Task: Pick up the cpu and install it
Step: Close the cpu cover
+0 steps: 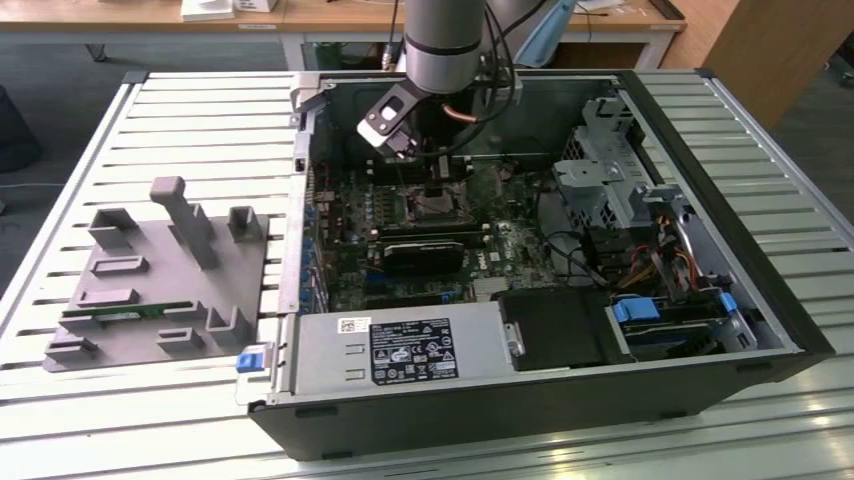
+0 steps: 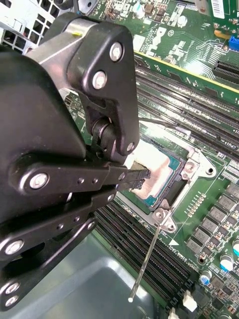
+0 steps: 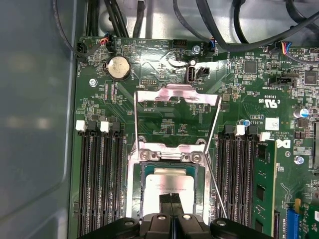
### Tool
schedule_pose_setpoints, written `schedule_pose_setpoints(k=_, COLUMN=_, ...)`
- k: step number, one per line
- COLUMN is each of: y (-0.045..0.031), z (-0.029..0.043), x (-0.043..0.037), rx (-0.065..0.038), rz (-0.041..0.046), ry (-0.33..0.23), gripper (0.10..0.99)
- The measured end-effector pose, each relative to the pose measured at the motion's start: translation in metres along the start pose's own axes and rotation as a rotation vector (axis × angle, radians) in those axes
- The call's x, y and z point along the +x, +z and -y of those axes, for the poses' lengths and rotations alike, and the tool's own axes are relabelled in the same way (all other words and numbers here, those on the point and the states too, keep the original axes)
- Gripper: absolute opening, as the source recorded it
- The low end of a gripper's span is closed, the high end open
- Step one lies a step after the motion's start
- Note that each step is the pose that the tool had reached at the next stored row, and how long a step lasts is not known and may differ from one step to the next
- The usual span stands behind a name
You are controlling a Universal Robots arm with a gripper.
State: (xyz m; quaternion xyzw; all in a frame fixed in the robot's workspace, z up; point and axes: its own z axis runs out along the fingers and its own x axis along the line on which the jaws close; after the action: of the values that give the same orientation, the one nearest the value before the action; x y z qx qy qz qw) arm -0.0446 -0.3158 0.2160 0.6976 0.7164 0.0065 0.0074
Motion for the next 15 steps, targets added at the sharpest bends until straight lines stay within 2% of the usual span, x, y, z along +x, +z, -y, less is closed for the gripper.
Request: schedule_pose_setpoints(k=15, y=-0.0043, z=-0.0001, x=0.0, rx=0.0, rz=0.0, ry=0.001, gripper=0.106)
